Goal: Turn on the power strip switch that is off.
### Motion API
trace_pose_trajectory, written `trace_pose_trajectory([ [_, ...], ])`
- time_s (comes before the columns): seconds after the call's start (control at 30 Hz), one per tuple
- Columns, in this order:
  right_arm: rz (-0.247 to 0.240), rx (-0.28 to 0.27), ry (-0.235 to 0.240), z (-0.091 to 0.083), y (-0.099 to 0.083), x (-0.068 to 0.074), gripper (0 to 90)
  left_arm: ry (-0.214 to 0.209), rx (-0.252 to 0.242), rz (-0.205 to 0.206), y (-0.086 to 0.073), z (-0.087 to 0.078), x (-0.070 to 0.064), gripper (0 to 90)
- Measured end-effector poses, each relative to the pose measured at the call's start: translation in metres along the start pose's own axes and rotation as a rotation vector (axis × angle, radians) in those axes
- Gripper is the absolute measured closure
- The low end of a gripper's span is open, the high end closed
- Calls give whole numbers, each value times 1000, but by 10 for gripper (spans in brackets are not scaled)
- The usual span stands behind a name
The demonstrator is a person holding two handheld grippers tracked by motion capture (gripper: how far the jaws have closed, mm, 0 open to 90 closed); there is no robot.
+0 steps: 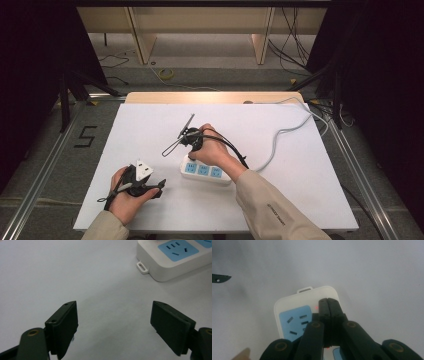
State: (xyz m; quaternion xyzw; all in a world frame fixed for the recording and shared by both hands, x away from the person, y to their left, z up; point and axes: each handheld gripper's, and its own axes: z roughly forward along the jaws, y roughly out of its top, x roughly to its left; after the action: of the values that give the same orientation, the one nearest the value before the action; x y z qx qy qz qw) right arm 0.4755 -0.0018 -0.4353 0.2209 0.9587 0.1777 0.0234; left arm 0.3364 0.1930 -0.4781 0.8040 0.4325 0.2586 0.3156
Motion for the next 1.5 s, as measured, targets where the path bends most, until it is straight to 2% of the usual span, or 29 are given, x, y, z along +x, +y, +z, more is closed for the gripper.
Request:
trace_pose_trajectory([
  [0.2,-13,9,-14,1,1,1,900,1,-1,-1,0,0,0,220],
  [0.3,3,5,-9,1,1,1,900,1,-1,0,0,0,0,220],
  [0.43,-10,8,-15,1,1,2,900,0,0,-1,0,0,0,220],
  [0.63,-1,10,-14,2,1,1,900,0,-2,-4,0,1,-1,220],
  [1.5,25,-23,-17,1,-3,3,900,0,-3,-6,0,1,-1,220],
])
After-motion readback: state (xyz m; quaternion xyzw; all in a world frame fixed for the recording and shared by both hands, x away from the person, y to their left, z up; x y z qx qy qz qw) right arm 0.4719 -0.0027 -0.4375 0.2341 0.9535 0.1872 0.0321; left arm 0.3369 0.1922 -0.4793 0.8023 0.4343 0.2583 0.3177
